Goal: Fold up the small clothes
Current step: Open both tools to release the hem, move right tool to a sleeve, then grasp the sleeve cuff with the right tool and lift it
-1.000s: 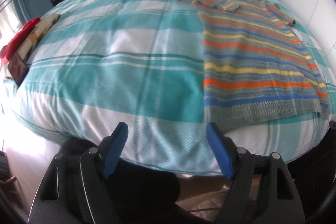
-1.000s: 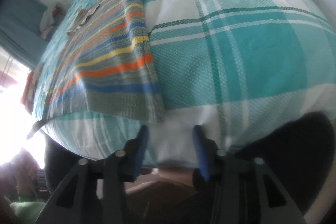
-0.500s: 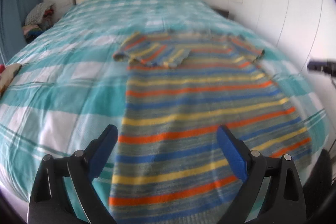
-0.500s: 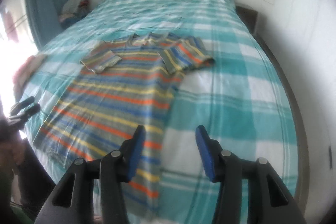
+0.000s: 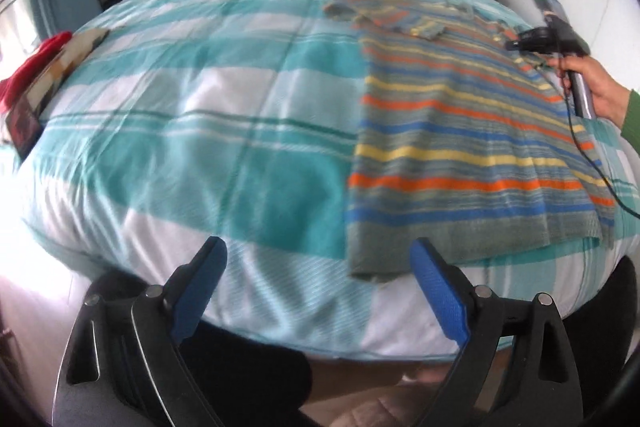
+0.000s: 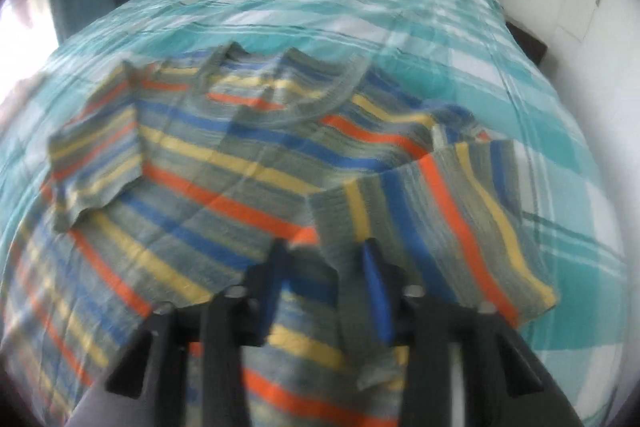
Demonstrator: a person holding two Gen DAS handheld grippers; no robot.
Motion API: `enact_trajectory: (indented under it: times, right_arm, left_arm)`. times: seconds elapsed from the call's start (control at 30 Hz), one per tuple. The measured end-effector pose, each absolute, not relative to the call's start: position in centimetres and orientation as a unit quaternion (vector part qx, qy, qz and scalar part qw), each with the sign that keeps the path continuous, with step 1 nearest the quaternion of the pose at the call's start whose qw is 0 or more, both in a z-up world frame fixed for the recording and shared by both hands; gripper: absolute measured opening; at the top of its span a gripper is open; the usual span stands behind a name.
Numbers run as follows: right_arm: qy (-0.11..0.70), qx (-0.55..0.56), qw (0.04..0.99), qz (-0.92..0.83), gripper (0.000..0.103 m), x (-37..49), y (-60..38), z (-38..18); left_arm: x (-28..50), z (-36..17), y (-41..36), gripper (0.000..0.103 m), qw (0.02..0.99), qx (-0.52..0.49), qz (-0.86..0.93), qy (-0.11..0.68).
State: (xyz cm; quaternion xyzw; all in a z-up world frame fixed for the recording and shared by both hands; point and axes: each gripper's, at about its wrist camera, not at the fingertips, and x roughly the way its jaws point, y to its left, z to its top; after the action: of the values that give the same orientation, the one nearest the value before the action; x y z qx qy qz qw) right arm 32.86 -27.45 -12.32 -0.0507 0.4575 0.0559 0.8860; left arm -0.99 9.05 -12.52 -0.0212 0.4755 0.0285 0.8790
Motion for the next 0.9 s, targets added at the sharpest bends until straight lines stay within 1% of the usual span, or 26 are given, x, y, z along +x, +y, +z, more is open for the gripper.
enact_trajectory:
  times: [0.03, 0.13, 0.23, 0.33, 0.47, 0.63, 0.8, 0.87, 0.9]
  right_arm:
    - [0.443, 0.002, 0.894, 0.065, 0.003, 32.7, -29.2, -11.4]
    - [0.401, 0.083, 0.911, 0.042, 0.002, 30.4, -35.3, -7.8]
    - [0.385, 0.095, 0.918, -0.024, 0.002, 27.4, -42.3, -4.9]
    - [0.382, 0.087, 0.915, -0.100, 0.002, 24.9, -48.3, -3.7]
    - [0.382, 0.117, 0.902, -0.164, 0.002, 22.5, -53.8, -3.9]
    - [0.401, 0.135, 0.881, -0.211, 0.002, 20.6, -57.2, -5.3]
    - [0.426, 0.155, 0.866, -0.210, 0.002, 20.0, -58.3, -7.4]
    - [0.419, 0.188, 0.871, -0.176, 0.003, 19.7, -58.6, -8.2]
    - [0.408, 0.204, 0.874, -0.167, 0.007, 19.3, -58.8, -8.2]
  left_arm:
    - [-1.4, -12.5, 9.9, 0.094, 0.878, -0.030, 0.040, 0.476]
    - [-2.5, -12.7, 12.1, 0.094, 0.875, -0.069, 0.059, 0.475]
    - [-2.2, -13.0, 13.3, 0.094, 0.867, -0.111, 0.054, 0.482]
    - [-0.9, -12.8, 12.8, 0.094, 0.864, -0.145, 0.026, 0.482]
    - [0.8, -11.5, 10.0, 0.094, 0.870, -0.139, -0.012, 0.473]
    - [0.4, -9.9, 7.4, 0.094, 0.885, -0.094, -0.027, 0.456]
    - [-0.6, -10.8, 7.8, 0.094, 0.882, -0.072, -0.006, 0.465]
    - [-0.8, -11.5, 8.5, 0.094, 0.876, -0.080, 0.002, 0.475]
    - [-1.0, -11.8, 8.9, 0.094, 0.874, -0.086, 0.005, 0.478]
